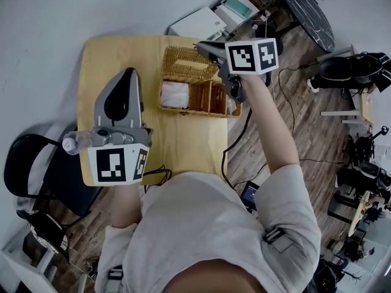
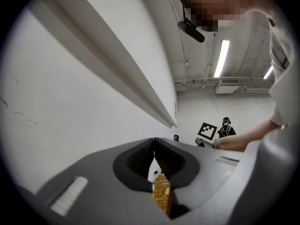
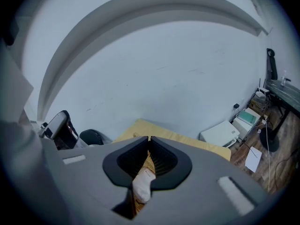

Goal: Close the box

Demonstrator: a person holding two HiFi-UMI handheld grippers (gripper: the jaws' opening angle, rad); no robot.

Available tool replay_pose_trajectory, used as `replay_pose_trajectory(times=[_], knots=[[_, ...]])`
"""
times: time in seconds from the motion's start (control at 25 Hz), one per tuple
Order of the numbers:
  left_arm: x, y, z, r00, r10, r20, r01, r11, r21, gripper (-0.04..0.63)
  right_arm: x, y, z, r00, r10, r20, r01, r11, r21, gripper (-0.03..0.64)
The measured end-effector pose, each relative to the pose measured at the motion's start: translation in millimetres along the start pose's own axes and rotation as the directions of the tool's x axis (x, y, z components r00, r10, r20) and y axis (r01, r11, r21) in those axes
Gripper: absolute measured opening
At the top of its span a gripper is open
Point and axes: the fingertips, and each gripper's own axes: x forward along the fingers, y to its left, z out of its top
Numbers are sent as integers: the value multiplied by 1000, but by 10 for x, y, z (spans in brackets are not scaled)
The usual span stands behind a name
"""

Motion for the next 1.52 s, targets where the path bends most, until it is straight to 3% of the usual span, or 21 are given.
replay_pose_trajectory(times=[1.08, 1.52], knots=[[-221, -71, 196, 999, 26, 27, -26, 999, 26, 58, -316, 665, -816, 994, 105, 24, -104, 993, -49, 20], [-223, -146, 142, 1000, 17, 7, -17, 999, 29, 58, -233, 747, -1274, 991, 134, 8, -134, 991, 7, 20]])
